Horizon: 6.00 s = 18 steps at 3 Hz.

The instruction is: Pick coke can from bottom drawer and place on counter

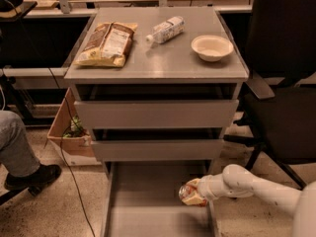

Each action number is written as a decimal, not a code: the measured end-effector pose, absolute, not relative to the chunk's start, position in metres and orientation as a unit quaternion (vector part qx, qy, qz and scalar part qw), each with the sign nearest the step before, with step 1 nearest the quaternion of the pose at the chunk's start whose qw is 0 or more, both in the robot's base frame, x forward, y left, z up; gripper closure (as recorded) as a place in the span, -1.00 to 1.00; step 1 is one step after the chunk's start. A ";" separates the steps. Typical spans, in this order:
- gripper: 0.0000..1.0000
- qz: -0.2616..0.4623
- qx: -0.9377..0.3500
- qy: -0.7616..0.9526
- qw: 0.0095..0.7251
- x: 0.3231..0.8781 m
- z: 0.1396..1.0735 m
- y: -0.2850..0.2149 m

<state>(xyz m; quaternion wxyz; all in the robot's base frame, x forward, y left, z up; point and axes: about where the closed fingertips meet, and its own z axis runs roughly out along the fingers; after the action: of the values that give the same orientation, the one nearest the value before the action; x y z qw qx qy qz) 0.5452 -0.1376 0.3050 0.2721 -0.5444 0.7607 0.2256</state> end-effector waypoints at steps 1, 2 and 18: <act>1.00 0.217 -0.531 0.754 0.320 0.548 0.395 -0.162; 1.00 0.188 -0.521 0.752 0.358 0.555 0.473 -0.186; -0.99 0.122 -0.553 0.638 0.522 0.782 0.862 0.030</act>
Offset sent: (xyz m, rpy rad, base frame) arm 0.0215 -0.0898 0.2794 0.0527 -0.2919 -0.1717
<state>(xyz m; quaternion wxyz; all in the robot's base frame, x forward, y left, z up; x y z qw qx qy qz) 0.7824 0.0302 0.8616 0.5217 -0.5531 0.6380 0.1221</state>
